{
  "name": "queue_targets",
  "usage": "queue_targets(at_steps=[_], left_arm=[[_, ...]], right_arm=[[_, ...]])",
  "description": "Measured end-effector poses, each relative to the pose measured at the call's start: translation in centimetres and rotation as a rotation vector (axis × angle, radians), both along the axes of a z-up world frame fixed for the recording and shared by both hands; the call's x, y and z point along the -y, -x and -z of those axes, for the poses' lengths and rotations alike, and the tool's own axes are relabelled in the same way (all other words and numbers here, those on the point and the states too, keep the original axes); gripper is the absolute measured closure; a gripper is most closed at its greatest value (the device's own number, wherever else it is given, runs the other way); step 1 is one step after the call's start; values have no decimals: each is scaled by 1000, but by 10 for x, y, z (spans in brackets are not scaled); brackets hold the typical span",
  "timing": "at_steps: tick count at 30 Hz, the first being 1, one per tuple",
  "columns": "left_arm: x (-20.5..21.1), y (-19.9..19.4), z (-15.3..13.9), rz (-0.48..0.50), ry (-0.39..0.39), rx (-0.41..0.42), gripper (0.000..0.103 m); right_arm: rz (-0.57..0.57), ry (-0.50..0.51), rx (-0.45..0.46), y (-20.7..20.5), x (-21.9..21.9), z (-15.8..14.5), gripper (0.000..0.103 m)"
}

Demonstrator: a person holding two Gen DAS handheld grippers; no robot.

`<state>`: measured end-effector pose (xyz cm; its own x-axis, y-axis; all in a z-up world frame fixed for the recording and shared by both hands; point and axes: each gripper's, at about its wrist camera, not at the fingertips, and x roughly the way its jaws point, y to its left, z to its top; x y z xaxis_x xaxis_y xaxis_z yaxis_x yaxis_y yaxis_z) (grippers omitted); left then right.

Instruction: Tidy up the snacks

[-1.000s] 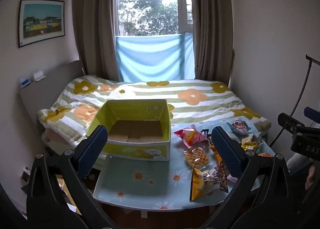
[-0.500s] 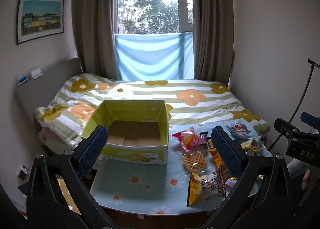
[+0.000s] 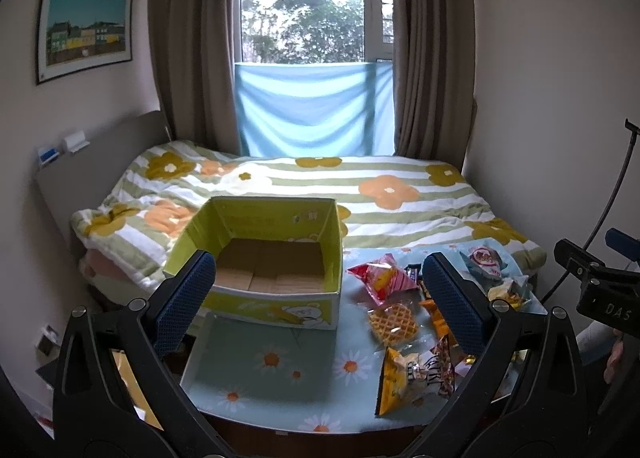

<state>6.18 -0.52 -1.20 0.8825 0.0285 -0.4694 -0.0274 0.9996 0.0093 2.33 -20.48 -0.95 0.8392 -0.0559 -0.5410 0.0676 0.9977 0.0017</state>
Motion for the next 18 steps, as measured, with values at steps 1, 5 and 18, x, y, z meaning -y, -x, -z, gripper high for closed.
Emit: queue_targets(at_steps=[1, 5, 18], left_arm=[[0, 0, 1, 0, 4, -2, 1], [0, 0, 2, -3, 8, -9, 1], [-4, -1, 5, -14, 18, -24, 1]], right_arm=[[0, 0, -2, -1, 0, 0, 0], [-2, 2, -5, -3, 0, 1, 0], [-2, -1, -10, -4, 0, 0, 0]])
